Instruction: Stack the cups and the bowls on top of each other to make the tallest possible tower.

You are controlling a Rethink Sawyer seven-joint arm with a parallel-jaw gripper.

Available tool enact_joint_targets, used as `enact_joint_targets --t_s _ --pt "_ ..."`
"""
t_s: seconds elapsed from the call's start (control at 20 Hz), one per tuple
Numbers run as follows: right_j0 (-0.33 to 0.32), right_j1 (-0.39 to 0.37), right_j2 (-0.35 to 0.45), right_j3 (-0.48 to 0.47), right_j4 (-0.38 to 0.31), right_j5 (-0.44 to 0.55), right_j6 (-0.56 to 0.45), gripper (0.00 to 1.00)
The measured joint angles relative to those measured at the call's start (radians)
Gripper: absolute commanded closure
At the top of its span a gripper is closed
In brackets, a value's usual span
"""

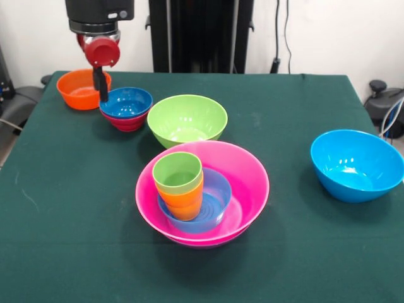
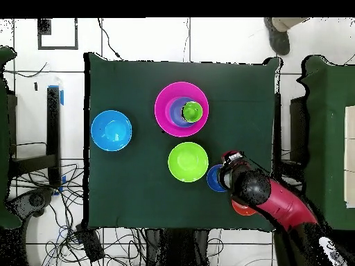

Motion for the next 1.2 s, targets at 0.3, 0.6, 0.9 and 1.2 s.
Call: enact_joint_targets --t_s 0.3,0.6,0.9,1.2 --pt "-0.003 0.008 0.001 0.029 0.016 0.000 0.000 0.00" --pt "-0.003 0.027 0.003 0.049 0.027 -0.017 0.000 0.00" --pt "-0.009 0.066 0.014 0.055 0.036 -0.072 0.000 0.00" --pt "-0.030 0.099 0.025 0.055 0.036 -0.100 0.000 0.00"
